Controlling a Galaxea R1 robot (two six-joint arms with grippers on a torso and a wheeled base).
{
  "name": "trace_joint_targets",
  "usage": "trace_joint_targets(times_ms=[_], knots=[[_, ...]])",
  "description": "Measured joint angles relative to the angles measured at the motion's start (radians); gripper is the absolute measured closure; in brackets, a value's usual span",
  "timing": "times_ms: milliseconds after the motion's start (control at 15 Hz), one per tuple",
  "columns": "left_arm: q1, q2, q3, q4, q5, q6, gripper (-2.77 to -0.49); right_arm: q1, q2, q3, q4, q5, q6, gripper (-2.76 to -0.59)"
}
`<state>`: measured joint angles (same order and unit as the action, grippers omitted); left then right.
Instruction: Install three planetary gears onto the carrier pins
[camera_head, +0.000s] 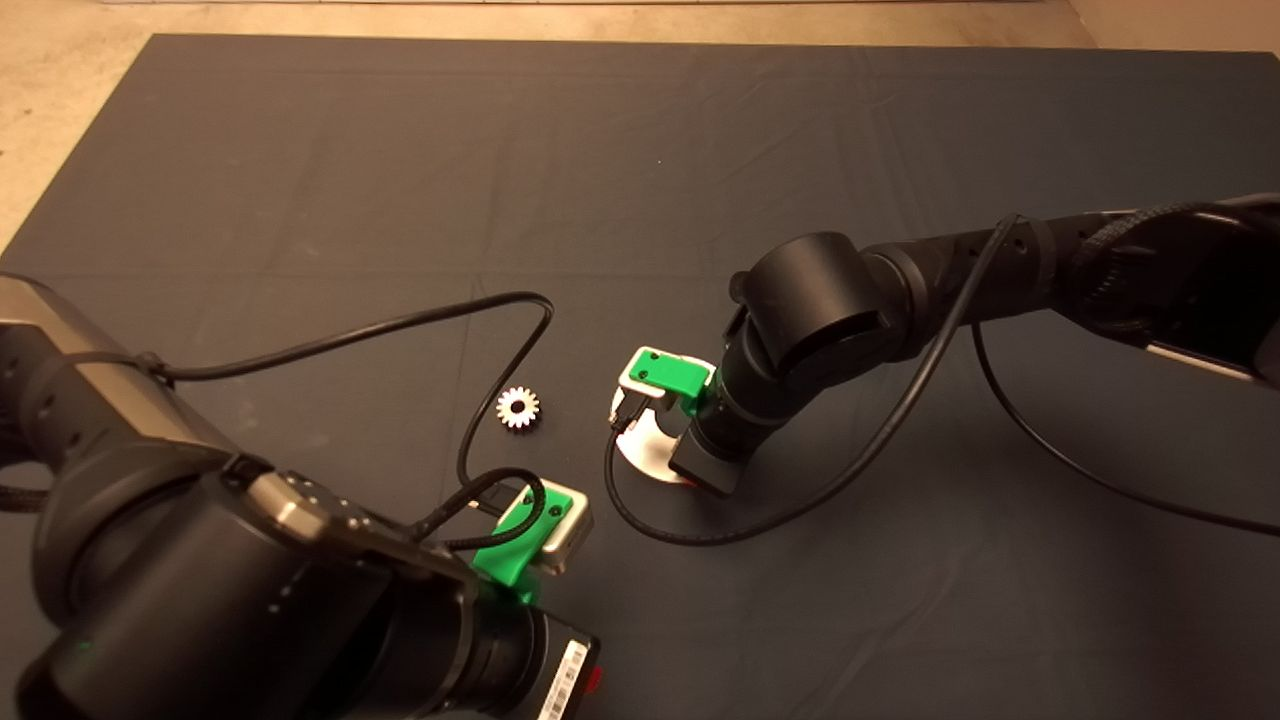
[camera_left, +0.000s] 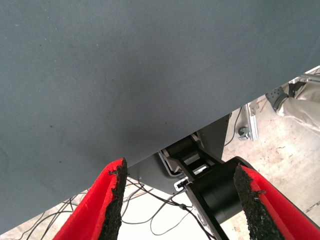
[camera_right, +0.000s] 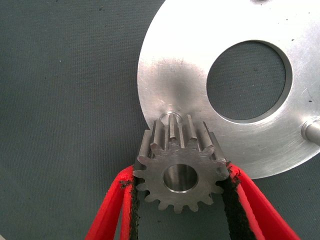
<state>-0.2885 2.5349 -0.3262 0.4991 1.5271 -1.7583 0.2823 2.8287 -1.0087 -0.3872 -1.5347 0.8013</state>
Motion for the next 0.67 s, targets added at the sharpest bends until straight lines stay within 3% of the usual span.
trace_joint_targets(times_ms=[667], knots=[[0.0, 0.0, 0.0, 0.0, 0.0, 0.0, -1.47, -0.002, 0.011, 0.0, 0.0, -0.003, 0.0, -0.92]])
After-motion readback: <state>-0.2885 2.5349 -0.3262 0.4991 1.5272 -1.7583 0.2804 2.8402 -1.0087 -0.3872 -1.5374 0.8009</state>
